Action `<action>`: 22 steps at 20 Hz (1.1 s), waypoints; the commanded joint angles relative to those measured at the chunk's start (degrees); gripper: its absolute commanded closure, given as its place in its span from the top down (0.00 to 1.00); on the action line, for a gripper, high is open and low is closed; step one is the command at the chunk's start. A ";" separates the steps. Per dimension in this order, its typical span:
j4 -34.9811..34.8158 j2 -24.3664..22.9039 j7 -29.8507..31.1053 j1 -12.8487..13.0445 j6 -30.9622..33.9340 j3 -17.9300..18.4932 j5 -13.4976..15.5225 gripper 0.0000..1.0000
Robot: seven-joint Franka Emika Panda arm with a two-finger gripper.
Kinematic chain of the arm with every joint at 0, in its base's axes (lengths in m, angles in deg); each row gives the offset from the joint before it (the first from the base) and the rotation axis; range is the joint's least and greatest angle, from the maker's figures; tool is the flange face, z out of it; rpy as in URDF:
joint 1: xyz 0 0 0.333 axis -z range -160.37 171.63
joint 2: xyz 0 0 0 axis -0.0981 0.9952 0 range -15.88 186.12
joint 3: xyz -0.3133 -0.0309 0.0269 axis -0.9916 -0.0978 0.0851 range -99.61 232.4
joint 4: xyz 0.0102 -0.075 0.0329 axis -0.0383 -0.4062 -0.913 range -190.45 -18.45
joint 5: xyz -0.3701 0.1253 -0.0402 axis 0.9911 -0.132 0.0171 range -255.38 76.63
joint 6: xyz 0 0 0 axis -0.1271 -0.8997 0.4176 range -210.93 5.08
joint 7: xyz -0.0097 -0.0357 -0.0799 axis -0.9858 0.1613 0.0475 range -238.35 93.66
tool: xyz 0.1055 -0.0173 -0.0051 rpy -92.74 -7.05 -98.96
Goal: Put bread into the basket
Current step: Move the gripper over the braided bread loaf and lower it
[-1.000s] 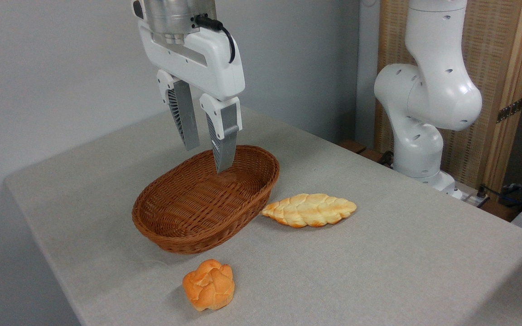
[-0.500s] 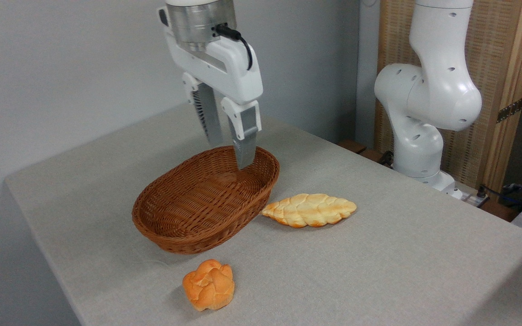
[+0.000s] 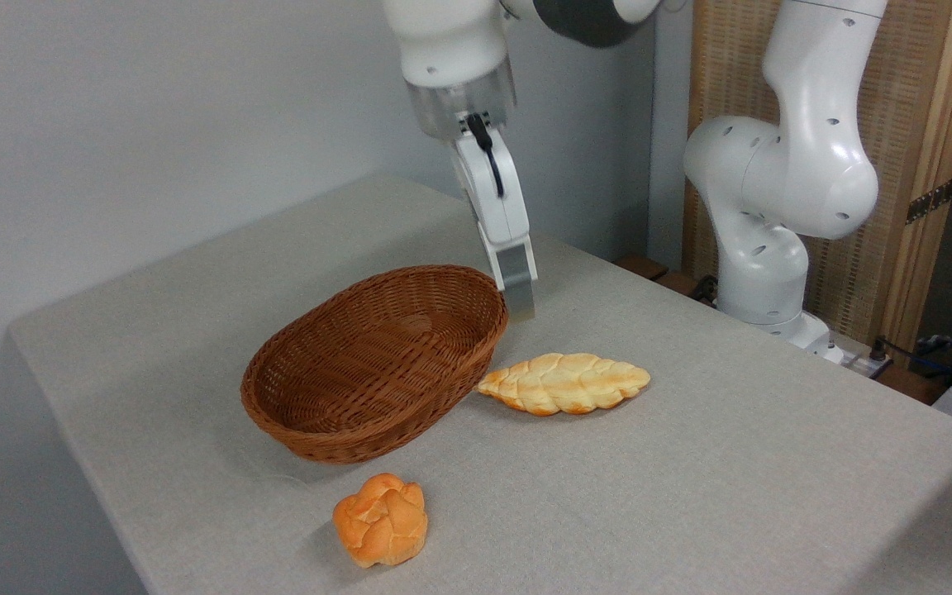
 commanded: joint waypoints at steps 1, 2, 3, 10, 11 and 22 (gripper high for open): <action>-7.04 -2.95 -8.82 0.82 -4.53 1.42 -0.88 1.00; -7.57 -2.95 -9.89 0.91 -4.97 1.42 -2.80 1.00; -8.19 -2.86 -10.77 1.09 -5.41 1.42 -4.65 1.00; -14.17 -2.42 -12.36 1.97 -10.77 1.42 -6.87 1.00; -14.43 -2.33 -12.36 2.23 -10.78 1.42 -6.87 1.00; -16.37 -0.93 -13.32 2.32 -12.01 1.33 -10.29 0.98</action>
